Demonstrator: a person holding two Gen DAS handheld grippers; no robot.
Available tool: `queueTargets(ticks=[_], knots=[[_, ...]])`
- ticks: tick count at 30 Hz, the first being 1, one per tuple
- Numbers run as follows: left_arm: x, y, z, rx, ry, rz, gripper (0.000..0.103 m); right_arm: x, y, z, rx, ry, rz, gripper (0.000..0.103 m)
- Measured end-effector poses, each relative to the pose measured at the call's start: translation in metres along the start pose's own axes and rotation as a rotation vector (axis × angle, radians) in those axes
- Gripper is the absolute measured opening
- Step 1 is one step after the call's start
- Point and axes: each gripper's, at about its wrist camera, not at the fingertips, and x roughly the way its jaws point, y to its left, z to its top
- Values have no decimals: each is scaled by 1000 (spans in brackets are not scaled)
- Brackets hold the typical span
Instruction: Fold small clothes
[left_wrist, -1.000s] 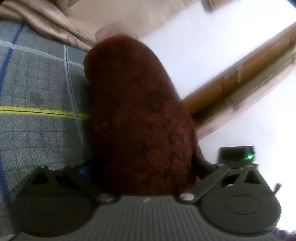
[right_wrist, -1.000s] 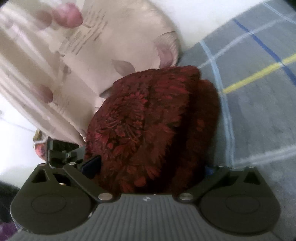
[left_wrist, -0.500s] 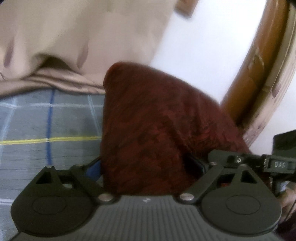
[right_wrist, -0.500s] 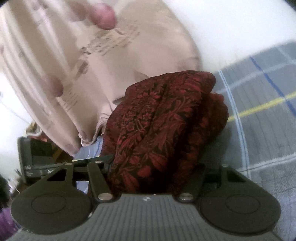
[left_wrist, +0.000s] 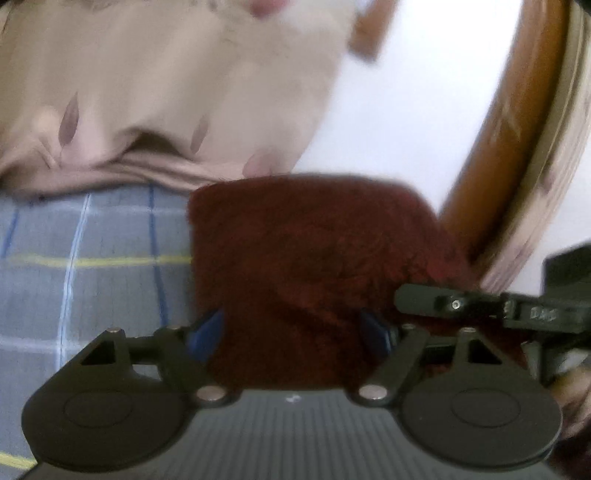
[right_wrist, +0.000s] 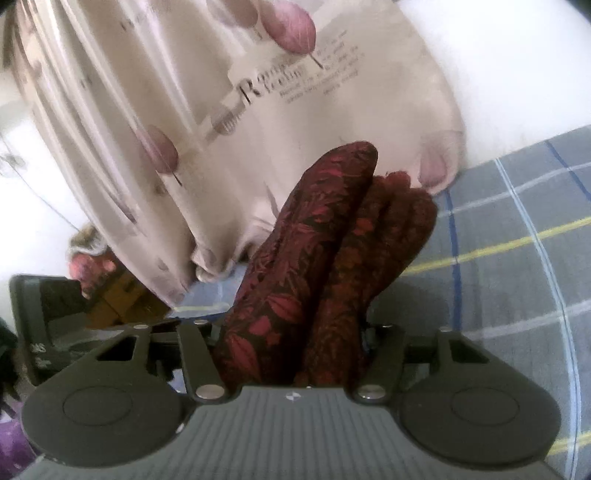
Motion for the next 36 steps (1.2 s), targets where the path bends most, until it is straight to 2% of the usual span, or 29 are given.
queueTargets(ticks=[2,4,6,7,11,13,14,16,17,18,20,22,24,27,30,36], knots=[[-8,16,-2,-49,-30,-20,80,-4,-4,-5,19,-1,-17,60],[-9,34,1,-106,-27,-53,81,-12,-13,-8,33,-1,-24,59],[-5,48,3,-147,-14,-86,90,-16,-21,-10,46,16,-37,59],[-3,52,2,-161,-8,-104,91,-17,-25,-11,55,22,-33,59],[36,60,-6,-200,134,-218,94,-15,-37,-16,66,37,-24,59],[57,60,-10,-197,196,-251,95,-16,-47,-18,100,42,-14,62],[65,61,-12,-202,210,-277,100,-15,-53,-19,115,48,-10,64],[75,62,-14,-219,223,-325,101,-15,-62,-20,140,62,4,71],[82,63,-14,-227,234,-354,101,-14,-66,-21,146,74,0,79],[90,63,-14,-230,248,-381,102,-13,-70,-22,147,89,-2,92],[104,61,-13,-222,262,-405,103,-9,-77,-26,147,124,20,103],[108,58,-15,-220,248,-415,100,-1,-85,-29,163,154,54,102],[104,52,-15,-172,224,-383,88,5,-93,-30,193,144,65,84],[83,42,-15,-143,182,-345,81,2,-95,-34,206,104,74,65],[58,31,-12,-104,136,-292,81,-5,-81,-36,174,71,84,62],[5,35,-5,-130,97,-232,82,-8,-38,-28,118,34,122,62]])
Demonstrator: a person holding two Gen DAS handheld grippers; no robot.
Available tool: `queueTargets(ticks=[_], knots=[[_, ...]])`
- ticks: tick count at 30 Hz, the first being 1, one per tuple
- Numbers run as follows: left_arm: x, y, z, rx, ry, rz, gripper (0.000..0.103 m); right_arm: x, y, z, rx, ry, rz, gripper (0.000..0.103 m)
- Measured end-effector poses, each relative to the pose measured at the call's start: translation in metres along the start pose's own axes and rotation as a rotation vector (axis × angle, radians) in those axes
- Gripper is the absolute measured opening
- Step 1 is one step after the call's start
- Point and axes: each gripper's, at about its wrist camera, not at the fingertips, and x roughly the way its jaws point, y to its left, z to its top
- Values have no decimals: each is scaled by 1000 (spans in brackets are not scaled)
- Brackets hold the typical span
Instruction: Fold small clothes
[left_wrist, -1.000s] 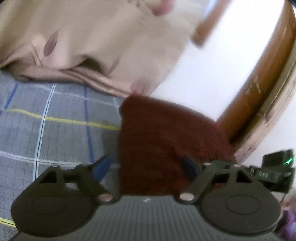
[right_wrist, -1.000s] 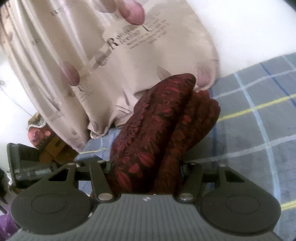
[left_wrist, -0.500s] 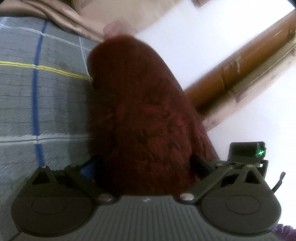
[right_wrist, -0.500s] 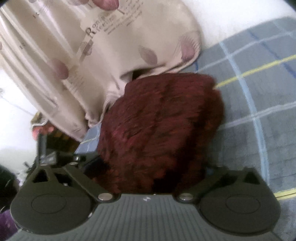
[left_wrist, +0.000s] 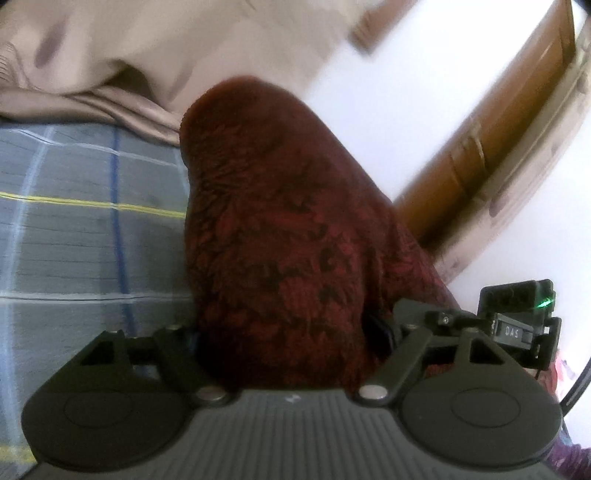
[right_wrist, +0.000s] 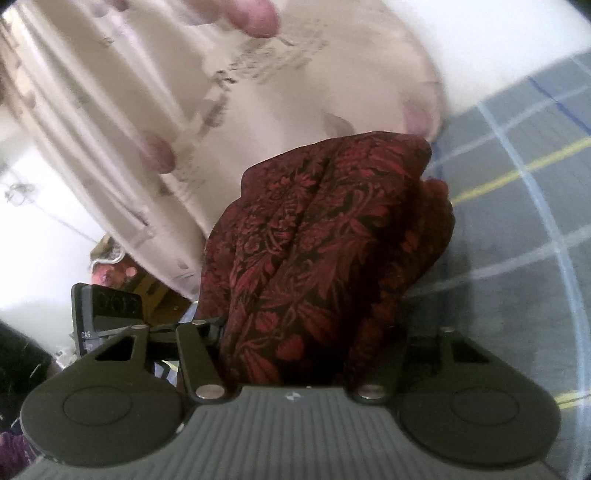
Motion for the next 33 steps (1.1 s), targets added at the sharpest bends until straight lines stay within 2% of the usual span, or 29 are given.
queueTargets(ticks=[6,13,20,33], knots=[[-42,-2,-3,2,-19,53,82,14,36,-1,-21,1,52,62],[-60,7,-10,-14,-17,83,82,33,56,-15,-12,19,82,62],[-59,17,-16,11,-10,143,82,51,58,-25,10,51,72,62],[-52,41,-27,11,3,177,82,76,55,-34,16,97,20,62]])
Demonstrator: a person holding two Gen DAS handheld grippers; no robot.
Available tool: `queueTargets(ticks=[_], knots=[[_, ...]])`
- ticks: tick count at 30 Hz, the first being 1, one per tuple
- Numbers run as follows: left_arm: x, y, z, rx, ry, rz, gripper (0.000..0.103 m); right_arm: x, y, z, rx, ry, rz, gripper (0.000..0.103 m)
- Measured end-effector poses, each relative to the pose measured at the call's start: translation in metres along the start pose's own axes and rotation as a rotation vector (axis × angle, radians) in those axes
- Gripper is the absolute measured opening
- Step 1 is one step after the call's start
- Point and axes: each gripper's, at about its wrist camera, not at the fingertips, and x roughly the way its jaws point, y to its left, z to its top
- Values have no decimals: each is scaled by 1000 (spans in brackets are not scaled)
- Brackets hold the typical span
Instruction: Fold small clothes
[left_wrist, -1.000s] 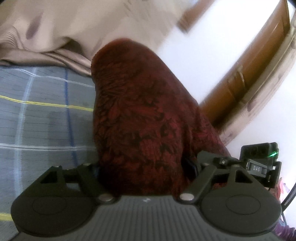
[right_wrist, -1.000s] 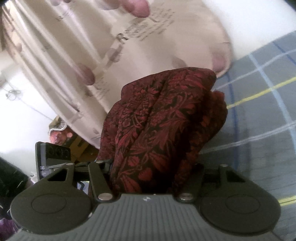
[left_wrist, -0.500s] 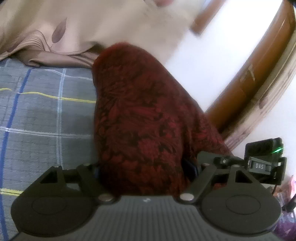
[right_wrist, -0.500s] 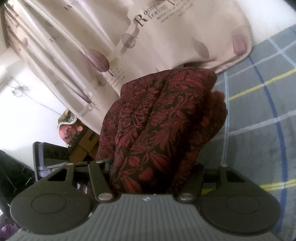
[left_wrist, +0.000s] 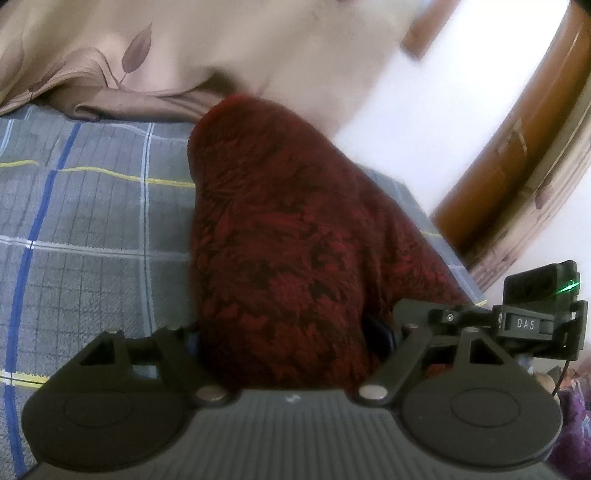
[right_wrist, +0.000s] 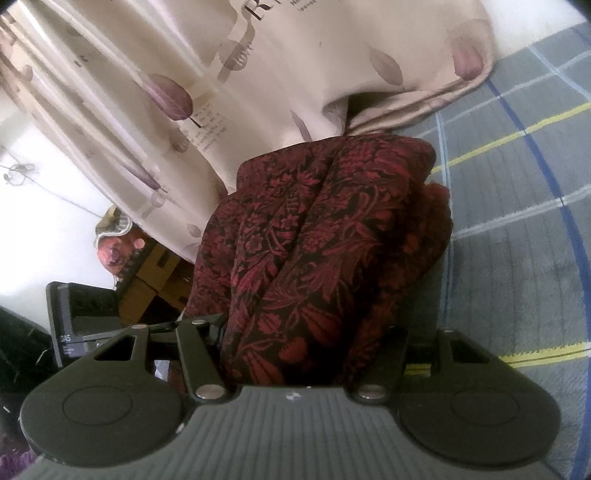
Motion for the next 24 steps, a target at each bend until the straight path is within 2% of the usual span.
queueTargets(ticks=[24], knots=[[0,-10,-11,16,-23,55,84,3,-16,-9,-1,21,-18,62]])
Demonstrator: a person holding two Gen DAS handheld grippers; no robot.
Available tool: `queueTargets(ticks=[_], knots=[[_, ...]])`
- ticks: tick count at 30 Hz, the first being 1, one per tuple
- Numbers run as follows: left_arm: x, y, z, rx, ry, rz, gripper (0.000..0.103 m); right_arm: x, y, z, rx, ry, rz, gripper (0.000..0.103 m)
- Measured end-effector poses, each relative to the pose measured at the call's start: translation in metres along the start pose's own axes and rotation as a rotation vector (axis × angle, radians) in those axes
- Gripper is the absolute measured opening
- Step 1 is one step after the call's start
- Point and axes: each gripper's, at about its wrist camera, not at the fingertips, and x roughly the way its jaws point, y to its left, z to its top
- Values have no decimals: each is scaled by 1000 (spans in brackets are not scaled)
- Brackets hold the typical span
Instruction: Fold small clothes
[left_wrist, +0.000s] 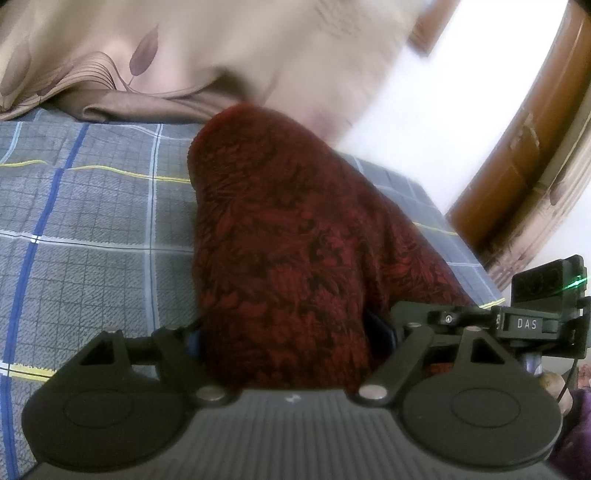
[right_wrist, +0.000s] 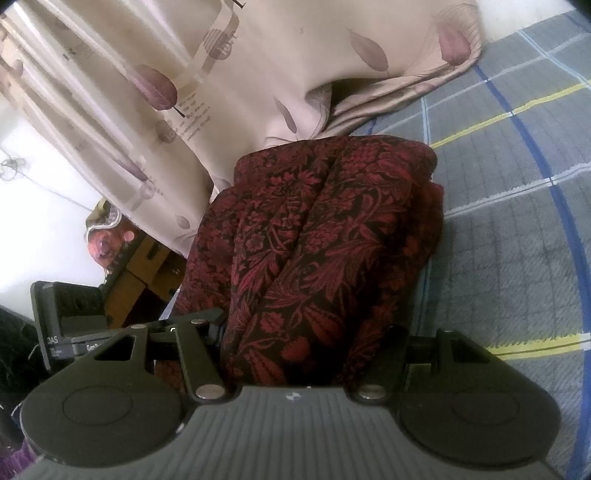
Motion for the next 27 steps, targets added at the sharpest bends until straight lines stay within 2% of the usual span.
queueTargets(ticks=[8,12,16,20,24,25,27], knots=[[-2,-6,-5,18,-16,29,86,0,1,-2,-43,-2,-30,64],[-5,-11,-10,31,-43,59,91,-1,5,-6,-99,-18,-71,71],[-13,-15,-17,54,-109,102,98,-6,10,-11,-145,-43,-103,78],[-31,-31,-22,128,-187,218,99,-18,24,-16,-212,-92,-149,78],[-46,-52,-21,194,-225,354,99,-40,52,-29,-319,-200,-223,79],[-49,-57,-21,203,-228,389,99,-48,59,-33,-337,-232,-229,80],[-58,-68,-23,228,-266,447,99,-62,72,-42,-368,-300,-239,93]])
